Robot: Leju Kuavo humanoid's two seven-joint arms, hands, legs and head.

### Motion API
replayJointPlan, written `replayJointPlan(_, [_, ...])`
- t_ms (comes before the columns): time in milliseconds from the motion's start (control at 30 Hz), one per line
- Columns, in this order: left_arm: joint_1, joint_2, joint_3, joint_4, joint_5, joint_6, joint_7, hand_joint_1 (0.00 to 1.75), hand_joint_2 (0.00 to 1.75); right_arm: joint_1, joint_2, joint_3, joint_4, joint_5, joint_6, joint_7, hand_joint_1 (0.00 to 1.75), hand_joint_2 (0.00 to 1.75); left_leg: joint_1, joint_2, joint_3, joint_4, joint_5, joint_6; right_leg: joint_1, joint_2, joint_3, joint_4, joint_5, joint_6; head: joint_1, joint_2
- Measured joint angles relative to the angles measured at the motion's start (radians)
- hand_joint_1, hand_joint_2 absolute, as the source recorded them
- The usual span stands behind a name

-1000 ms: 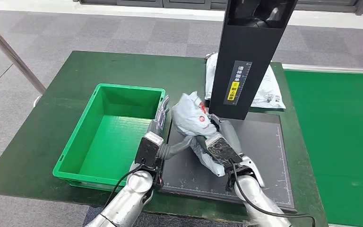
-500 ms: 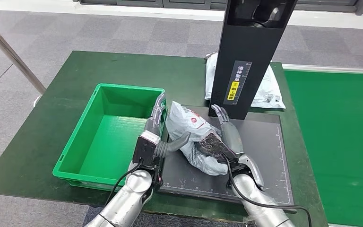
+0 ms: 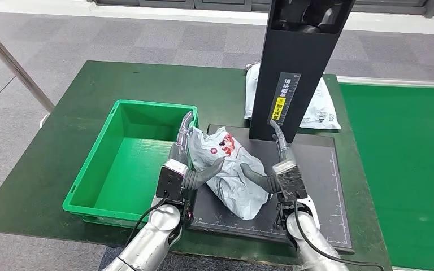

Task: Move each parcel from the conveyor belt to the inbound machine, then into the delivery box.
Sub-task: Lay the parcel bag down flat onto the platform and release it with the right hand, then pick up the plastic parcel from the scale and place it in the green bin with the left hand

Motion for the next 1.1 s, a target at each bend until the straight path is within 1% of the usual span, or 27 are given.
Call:
replayJointPlan(67, [-0.013,-0.001,-0.001,0.026,-0.021,0.0,0.01,0.0,1.75,0.009,0.003,-0.027,-0.019,-0.129,0.042,-0.053,0.0,0.87,0.0,-0.001,0.0,0.0,0.0,0.0,0.0,-0.001,0.001,0.0,0.0,0.0,0.0,0.0])
replayJointPlan(133, [-0.036,-0.004,-0.005,0.067,-0.054,0.0,0.022,0.0,1.75,0.013,0.005,-0.063,-0.039,-0.249,0.087,-0.082,0.0,0.0,0.0,-0.001,0.002,0.0,0.0,0.0,0.0,-0.001,0.002,0.0,0.0,0.0,0.0,0.0])
replayJointPlan(233, [-0.077,-0.009,-0.02,0.139,-0.113,0.004,0.034,0.0,1.75,0.016,0.006,-0.122,-0.063,-0.392,0.164,-0.079,0.0,0.0,-0.001,0.0,0.004,0.0,0.0,0.0,-0.001,-0.001,0.004,-0.001,0.0,0.0,0.0,0.0])
replayJointPlan(333, [-0.115,-0.015,-0.039,0.214,-0.177,0.01,0.049,0.0,1.75,0.021,0.006,-0.182,-0.069,-0.481,0.233,-0.061,0.0,0.0,-0.001,0.0,0.005,0.0,0.0,0.0,-0.001,-0.001,0.005,-0.001,0.001,0.0,0.0,0.0])
replayJointPlan(467, [-0.143,-0.019,-0.053,0.271,-0.21,0.011,0.063,0.0,1.75,0.025,0.006,-0.234,-0.068,-0.505,0.258,-0.057,0.0,0.0,-0.001,0.001,0.006,0.0,0.002,-0.001,0.0,0.0,0.005,0.0,0.003,-0.002,0.0,0.0])
replayJointPlan(533, [-0.155,-0.02,-0.065,0.295,-0.252,0.008,0.094,0.0,1.75,0.025,0.006,-0.247,-0.065,-0.505,0.262,-0.057,0.0,0.0,-0.001,0.002,0.006,0.0,0.003,-0.002,0.0,0.001,0.005,0.0,0.004,-0.002,0.0,0.0])
replayJointPlan(600, [-0.174,-0.02,-0.088,0.334,-0.35,-0.024,0.173,0.01,1.75,0.022,0.006,-0.258,-0.055,-0.503,0.264,-0.055,0.0,0.87,-0.001,0.002,0.006,0.0,0.003,-0.002,0.001,0.001,0.005,0.0,0.004,-0.003,0.0,0.0])
replayJointPlan(633, [-0.186,-0.019,-0.104,0.362,-0.414,-0.056,0.23,0.19,1.75,0.018,0.006,-0.263,-0.048,-0.501,0.264,-0.053,0.0,1.31,-0.001,0.002,0.006,0.0,0.004,-0.002,0.001,0.001,0.005,0.0,0.004,-0.003,0.0,0.0])
replayJointPlan(667, [-0.201,-0.018,-0.124,0.394,-0.485,-0.095,0.294,0.62,1.75,0.012,0.006,-0.27,-0.04,-0.497,0.264,-0.049,0.0,1.75,-0.001,0.002,0.006,0.0,0.004,-0.003,0.001,0.001,0.005,0.001,0.004,-0.003,0.0,0.0])
replayJointPlan(733, [-0.231,-0.016,-0.174,0.461,-0.626,-0.175,0.408,1.48,1.75,-0.001,0.006,-0.279,-0.021,-0.484,0.265,-0.043,0.0,1.75,-0.001,0.001,0.006,0.0,0.005,-0.002,0.002,0.0,0.006,0.001,0.004,-0.003,0.0,0.0])
replayJointPlan(767, [-0.248,-0.015,-0.201,0.491,-0.685,-0.211,0.447,1.75,1.75,-0.006,0.006,-0.284,-0.013,-0.476,0.265,-0.042,0.0,1.75,-0.001,0.0,0.007,-0.001,0.005,-0.002,0.002,-0.001,0.007,0.001,0.004,-0.003,0.0,0.0])
replayJointPlan(833, [-0.283,-0.016,-0.252,0.542,-0.769,-0.27,0.492,1.75,1.75,-0.014,0.009,-0.293,0.002,-0.459,0.265,-0.04,0.0,1.75,0.0,-0.004,0.009,-0.001,0.005,-0.001,0.001,-0.005,0.011,0.001,0.002,-0.002,0.0,0.0])
replayJointPlan(900, [-0.311,-0.017,-0.287,0.576,-0.812,-0.297,0.513,1.75,1.75,-0.019,0.015,-0.3,0.012,-0.446,0.266,-0.038,0.0,1.75,0.001,-0.006,0.014,-0.001,0.003,0.0,0.001,-0.007,0.018,0.0,0.0,0.0,0.0,0.0])
replayJointPlan(1000, [-0.335,-0.019,-0.322,0.605,-0.858,-0.312,0.526,1.75,1.75,-0.026,0.02,-0.304,0.022,-0.426,0.269,-0.028,0.0,1.75,0.0,-0.007,0.02,-0.001,0.001,0.003,0.0,-0.008,0.026,-0.002,-0.003,0.001,0.0,0.0])
replayJointPlan(1100, [-0.342,-0.018,-0.331,0.614,-0.877,-0.313,0.519,1.75,1.75,-0.031,0.021,-0.304,0.037,-0.41,0.283,-0.018,0.0,1.75,0.0,-0.007,0.022,-0.001,0.0,0.005,0.0,-0.008,0.029,-0.003,-0.003,0.002,0.0,0.0])
